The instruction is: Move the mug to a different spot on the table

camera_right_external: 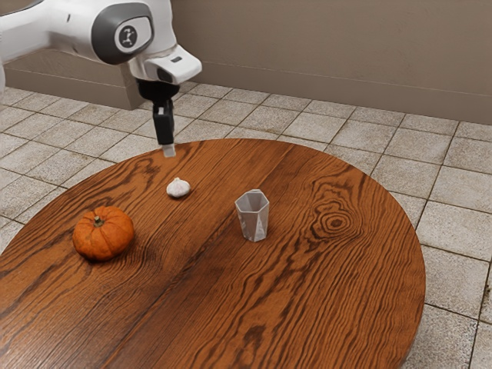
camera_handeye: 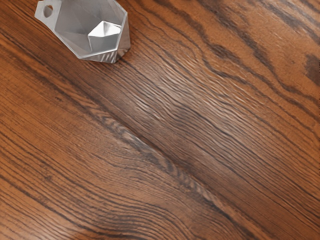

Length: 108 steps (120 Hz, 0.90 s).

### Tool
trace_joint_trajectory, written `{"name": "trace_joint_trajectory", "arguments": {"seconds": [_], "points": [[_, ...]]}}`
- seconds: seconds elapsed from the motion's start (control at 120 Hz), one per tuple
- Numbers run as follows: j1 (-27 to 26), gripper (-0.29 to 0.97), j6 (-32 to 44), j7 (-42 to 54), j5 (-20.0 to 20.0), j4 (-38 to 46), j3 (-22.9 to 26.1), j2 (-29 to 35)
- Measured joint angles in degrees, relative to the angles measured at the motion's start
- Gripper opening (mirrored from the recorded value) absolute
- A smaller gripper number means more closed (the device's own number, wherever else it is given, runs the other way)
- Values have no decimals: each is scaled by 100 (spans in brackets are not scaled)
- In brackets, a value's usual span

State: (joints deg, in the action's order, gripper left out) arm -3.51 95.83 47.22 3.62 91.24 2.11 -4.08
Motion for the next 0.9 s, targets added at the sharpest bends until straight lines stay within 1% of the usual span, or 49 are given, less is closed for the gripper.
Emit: {"name": "trace_joint_trajectory", "arguments": {"seconds": [0.25,0.35,0.508,0.558,0.642,0.808,0.9], "points": [[11,68,4,171,0,-27,4,-75],[1,68,5,13,-174,-153,3,-169],[-139,68,6,-585,-319,-1505,24,-1225],[-135,68,8,-820,-385,-1810,13,-1484],[-134,68,10,-1176,-448,-2106,2,-1805],[-100,68,30,-1758,-490,-2387,-15,-2178],[-97,68,37,-2136,-502,-2790,-96,-2560]]}}
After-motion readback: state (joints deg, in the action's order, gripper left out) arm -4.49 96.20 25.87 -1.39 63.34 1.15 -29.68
